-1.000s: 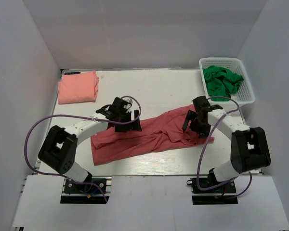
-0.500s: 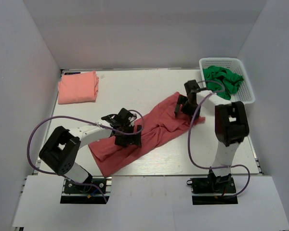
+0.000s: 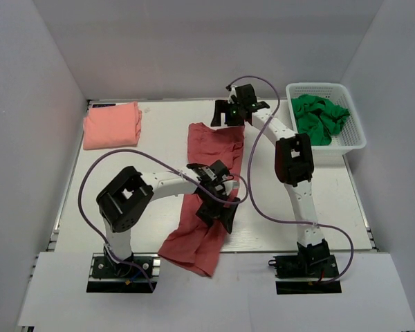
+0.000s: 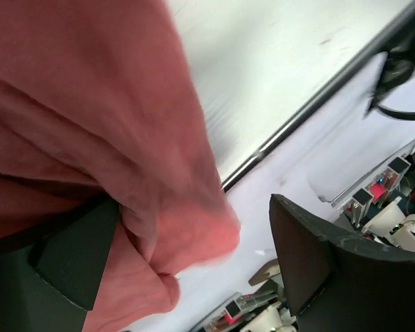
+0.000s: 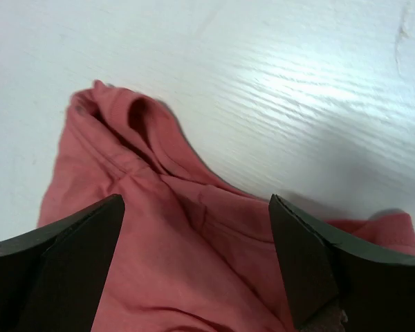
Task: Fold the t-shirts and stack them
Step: Rotate the tshirt 85 degrees
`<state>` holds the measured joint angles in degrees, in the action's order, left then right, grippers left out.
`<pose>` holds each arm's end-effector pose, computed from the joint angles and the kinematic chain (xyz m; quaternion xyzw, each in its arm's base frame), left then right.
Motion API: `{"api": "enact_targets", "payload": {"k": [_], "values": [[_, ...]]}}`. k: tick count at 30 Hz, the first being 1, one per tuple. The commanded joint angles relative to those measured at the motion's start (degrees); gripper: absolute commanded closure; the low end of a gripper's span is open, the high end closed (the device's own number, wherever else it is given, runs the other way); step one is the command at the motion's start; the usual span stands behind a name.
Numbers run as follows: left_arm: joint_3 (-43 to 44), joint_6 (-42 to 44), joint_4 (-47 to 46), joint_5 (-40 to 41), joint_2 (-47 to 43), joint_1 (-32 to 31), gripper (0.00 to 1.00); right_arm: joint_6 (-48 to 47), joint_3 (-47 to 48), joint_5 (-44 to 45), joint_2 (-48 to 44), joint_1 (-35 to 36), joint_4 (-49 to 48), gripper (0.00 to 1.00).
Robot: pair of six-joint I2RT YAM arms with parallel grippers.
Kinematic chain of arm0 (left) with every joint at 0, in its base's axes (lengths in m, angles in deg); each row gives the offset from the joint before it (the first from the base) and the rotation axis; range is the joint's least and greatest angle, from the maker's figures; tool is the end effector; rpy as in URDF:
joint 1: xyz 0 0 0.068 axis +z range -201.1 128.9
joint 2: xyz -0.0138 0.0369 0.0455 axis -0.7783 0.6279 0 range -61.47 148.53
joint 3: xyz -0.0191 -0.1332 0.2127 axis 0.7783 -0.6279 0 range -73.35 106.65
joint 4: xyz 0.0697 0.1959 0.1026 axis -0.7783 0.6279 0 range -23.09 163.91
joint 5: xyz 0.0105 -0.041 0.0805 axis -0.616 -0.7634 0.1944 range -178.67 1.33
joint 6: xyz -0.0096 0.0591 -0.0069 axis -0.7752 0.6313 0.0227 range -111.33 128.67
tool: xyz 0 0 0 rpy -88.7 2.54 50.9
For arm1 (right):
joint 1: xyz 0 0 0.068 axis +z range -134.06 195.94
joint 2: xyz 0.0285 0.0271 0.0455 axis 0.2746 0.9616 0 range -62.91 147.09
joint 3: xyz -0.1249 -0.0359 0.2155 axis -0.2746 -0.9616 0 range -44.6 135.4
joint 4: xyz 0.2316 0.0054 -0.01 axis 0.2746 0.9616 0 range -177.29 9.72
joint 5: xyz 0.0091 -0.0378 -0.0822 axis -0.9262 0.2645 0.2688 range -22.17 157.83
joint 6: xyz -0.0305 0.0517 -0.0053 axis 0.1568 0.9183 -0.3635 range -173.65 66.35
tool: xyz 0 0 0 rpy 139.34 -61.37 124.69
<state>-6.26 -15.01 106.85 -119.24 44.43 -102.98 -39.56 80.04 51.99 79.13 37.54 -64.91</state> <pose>0.1747 -0.2594 0.1492 -0.2588 -0.9248 0.2653 0.0860 0.4809 0.2036 0.1811 -0.1171 0.8911 0.2476 0.3619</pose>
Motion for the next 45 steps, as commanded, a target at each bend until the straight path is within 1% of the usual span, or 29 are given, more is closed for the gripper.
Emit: {"api": "enact_targets", "payload": {"k": [1, 2, 5, 6, 8, 9, 11, 12, 13, 14, 15, 16, 17, 18, 19, 20, 22, 23, 25, 26, 29, 32, 35, 36, 37, 40, 42, 44, 45], "values": [[4.53, 1.81, -3.19, -3.27, -0.97, -0.59, 0.01, -2.39, 0.97, -3.33, -2.64, -0.77, -4.26, 0.09], [5.15, 1.8, -5.29, -3.27, -0.97, -0.59, 0.01, -2.57, 0.0, -3.24, -4.56, -0.86, -4.7, 0.09], [8.22, 0.65, -6.63, 1.11, -2.55, -0.59, 0.01, -4.5, -2.38, 0.44, -8.52, -0.95, -5.23, 0.09], [9.1, 0.65, -5.59, 4.43, -3.33, -0.59, 0.01, -4.77, -2.56, 1.24, -9.92, -1.04, -4.97, 0.09], [10.43, 0.65, -3.83, 7.78, -5.0, 0.02, 0.01, -5.65, -2.38, 2.99, -11.87, -0.95, -4.18, 0.09], [11.13, 0.65, -1.47, 12.15, -5.79, 0.02, 0.01, -5.56, -2.21, 3.53, -13.79, -1.04, -3.48, 0.09], [11.13, -1.53, 1.09, 17.62, -8.34, 0.63, 0.01, -5.04, -2.9, 3.79, -15.03, -0.95, -1.63, 0.09], [10.61, -2.67, 3.28, 25.04, -12.18, 1.16, 0.01, -4.51, -3.52, 4.32, -16.43, -0.6, 0.55, 0.09], [9.39, -3.21, 4.52, 29.82, -14.48, 1.16, 0.01, -3.55, -5.27, 4.93, -17.83, -0.43, 1.26, 0.09], [8.85, -6.34, 6.27, 36.48, -16.76, 1.16, 0.01, -2.67, -7.55, 6.07, -18.28, -0.08, 1.79, 0.09], [6.93, -8.81, 10.03, 49.51, -21.05, 1.86, 0.01, -1.62, -9.66, 9.73, -20.29, 0.62, 3.8, 0.09], [5.78, -10.93, 11.63, 54.51, -22.92, 2.56, 0.01, -1.35, -10.81, 10.64, -20.57, 0.89, 4.78, 0.09], [4.9, -16.86, 14.0, 63.26, -24.24, 4.48, 0.01, -1.08, -11.17, 11.69, -21.09, 1.42, 5.48, 0.09], [4.2, -19.01, 18.2, 65.18, -25.21, 5.64, 0.01, 0.49, -11.52, 13.27, -21.27, 2.73, 8.8, 0.09], [4.19, -20.6, 19.98, 66.67, -25.83, 6.95, 0.01, 0.68, -12.66, 13.81, -21.54, 3.26, 9.79, 0.09], [4.19, -22.79, 21.56, 67.73, -26.54, 8.01, 0.01, 1.03, -13.19, 14.42, -21.54, 3.88, 10.49, 0.09], [1.65, -26.23, 21.58, 67.74, -27.06, 11.79, 0.01, 2.26, -15.46, 15.22, -21.72, 6.86, 12.17, 0.09], [-0.36, -26.24, 20.19, 66.87, -27.07, 14.5, 0.01, 2.87, -17.57, 17.31, -22.24, 9.66, 12.26, 0.09], [-1.69, -26.24, 16.77, 65.12, -27.69, 16.89, 0.01, 5.67, -20.39, 17.77, -22.33, 11.26, 12.26, 0.09], [-1.7, -26.24, 15.61, 62.67, -27.69, 17.77, 0.01, 7.08, -21.62, 18.55, -22.07, 12.57, 12.61, 0.09], [-3.1, -24.4, 13.15, 61.15, -27.69, 19.71, 0.01, 13.14, -25.22, 19.61, -21.37, 13.9, 12.17, 0.09], [-4.24, -23.87, 12.53, 60.63, -28.3, 21.9, 0.01, 15.0, -25.33, 20.84, -19.79, 14.34, 13.22, 0.09], [-5.47, -21.67, 10.25, 58.27, -28.83, 23.22, 0.01, 16.58, -23.05, 23.3, -15.58, 13.64, 16.73, 0.09], [-5.48, -21.67, 9.72, 57.47, -29.44, 23.23, 0.01, 17.02, -21.91, 23.92, -14.0, 13.46, 17.52, 0.09], [-5.48, -20.97, 9.71, 55.98, -29.44, 23.83, 0.01, 17.37, -20.15, 26.62, -13.02, 12.94, 18.4, 0.09], [-6.53, -20.35, 7.43, 53.25, -29.44, 24.46, 0.01, 18.34, -16.21, 29.01, -8.11, 11.01, 22.36, 0.09], [-7.06, -18.42, 5.77, 49.74, -29.44, 24.46, 0.01, 18.43, -14.78, 28.58, -6.6, 8.3, 22.46, 0.09], [-8.46, -17.02, 5.23, 46.66, -28.14, 24.46, 0.01, 17.3, -9.87, 27.44, -3.18, 7.23, 22.45, 0.09], [-8.47, -15.62, 4.45, 45.43, -27.52, 24.46, 0.01, 16.25, -5.85, 27.09, -2.04, 5.83, 22.37, 0.09]]}}
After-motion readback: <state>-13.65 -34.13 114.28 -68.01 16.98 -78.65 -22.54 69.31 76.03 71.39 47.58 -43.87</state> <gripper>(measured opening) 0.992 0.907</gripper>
